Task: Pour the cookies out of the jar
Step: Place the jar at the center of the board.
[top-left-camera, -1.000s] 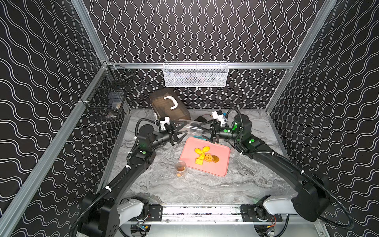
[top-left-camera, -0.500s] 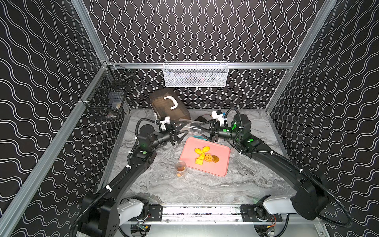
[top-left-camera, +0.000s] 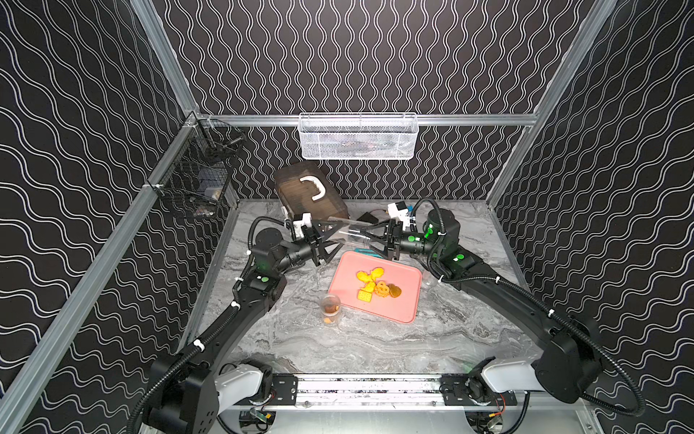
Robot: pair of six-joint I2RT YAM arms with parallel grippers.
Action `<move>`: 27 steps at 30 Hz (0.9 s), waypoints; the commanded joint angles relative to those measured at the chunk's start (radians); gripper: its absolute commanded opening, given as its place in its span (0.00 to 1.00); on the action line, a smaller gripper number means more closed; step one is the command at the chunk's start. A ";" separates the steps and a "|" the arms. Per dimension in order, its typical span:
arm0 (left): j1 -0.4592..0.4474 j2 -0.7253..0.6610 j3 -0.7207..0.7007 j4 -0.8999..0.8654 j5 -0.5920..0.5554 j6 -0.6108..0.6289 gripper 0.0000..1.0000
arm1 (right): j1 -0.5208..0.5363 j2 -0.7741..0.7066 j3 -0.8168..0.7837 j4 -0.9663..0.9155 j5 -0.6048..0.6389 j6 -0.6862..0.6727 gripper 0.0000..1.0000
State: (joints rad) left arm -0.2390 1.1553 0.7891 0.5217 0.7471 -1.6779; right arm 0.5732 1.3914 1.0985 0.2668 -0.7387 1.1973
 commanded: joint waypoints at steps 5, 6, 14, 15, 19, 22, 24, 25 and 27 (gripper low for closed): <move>-0.002 0.001 0.006 0.003 0.005 0.001 0.85 | 0.001 -0.002 -0.008 0.057 0.001 0.022 0.63; -0.002 0.000 0.007 0.001 0.007 0.003 0.89 | 0.002 -0.002 -0.008 0.057 0.002 0.022 0.63; -0.002 0.001 0.013 -0.008 0.007 0.008 0.99 | 0.001 -0.002 -0.005 0.052 0.002 0.019 0.63; -0.002 0.002 0.012 -0.008 0.008 0.009 0.99 | 0.001 -0.002 -0.006 0.051 0.002 0.019 0.63; -0.001 0.004 0.015 -0.010 0.010 0.009 0.99 | 0.001 -0.003 -0.005 0.049 0.004 0.018 0.63; -0.001 0.003 0.035 -0.038 0.025 0.033 0.99 | 0.001 -0.006 -0.007 0.042 0.001 0.013 0.63; -0.002 -0.007 0.053 -0.098 0.036 0.073 0.99 | -0.002 -0.016 -0.009 0.030 0.004 0.009 0.63; 0.000 -0.012 0.060 -0.132 0.042 0.095 0.99 | -0.005 -0.023 -0.005 0.016 0.005 0.002 0.63; 0.003 -0.025 0.079 -0.206 0.053 0.148 0.99 | -0.016 -0.040 0.003 -0.032 0.007 -0.025 0.63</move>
State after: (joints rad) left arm -0.2390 1.1454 0.8455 0.3969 0.7643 -1.6085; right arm 0.5655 1.3727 1.0904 0.2550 -0.7387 1.2060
